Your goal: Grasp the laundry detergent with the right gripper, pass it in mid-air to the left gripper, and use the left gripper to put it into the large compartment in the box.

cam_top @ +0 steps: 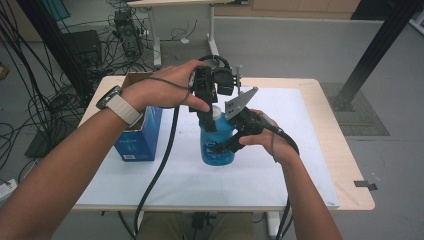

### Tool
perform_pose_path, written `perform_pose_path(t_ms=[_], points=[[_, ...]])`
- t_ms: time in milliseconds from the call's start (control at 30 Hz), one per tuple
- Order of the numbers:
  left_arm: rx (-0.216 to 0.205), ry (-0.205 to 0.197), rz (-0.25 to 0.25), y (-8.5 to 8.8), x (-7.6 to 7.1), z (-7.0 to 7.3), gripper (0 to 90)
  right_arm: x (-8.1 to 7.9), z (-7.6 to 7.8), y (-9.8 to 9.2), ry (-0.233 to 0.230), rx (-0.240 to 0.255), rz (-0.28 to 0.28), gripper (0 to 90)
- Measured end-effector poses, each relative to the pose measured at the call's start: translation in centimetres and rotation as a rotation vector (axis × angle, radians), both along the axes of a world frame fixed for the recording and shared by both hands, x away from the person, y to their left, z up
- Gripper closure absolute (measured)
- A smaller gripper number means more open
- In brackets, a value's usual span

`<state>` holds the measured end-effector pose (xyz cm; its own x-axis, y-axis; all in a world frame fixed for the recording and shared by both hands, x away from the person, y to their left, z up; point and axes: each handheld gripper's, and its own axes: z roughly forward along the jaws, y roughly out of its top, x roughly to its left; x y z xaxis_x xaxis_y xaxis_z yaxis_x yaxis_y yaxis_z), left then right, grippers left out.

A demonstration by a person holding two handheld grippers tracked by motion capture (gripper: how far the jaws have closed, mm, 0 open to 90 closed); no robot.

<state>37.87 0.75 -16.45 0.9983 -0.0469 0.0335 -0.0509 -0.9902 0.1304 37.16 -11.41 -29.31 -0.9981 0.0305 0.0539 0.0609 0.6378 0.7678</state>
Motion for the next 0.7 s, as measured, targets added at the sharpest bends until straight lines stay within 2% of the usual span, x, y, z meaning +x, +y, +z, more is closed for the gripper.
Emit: perform_pose_path(t_ms=[700], points=[[-0.002,0.002,-0.001,0.08,-0.11,0.05,8.7,0.0,0.05,-0.08,0.007,0.007,-0.003,43.2]])
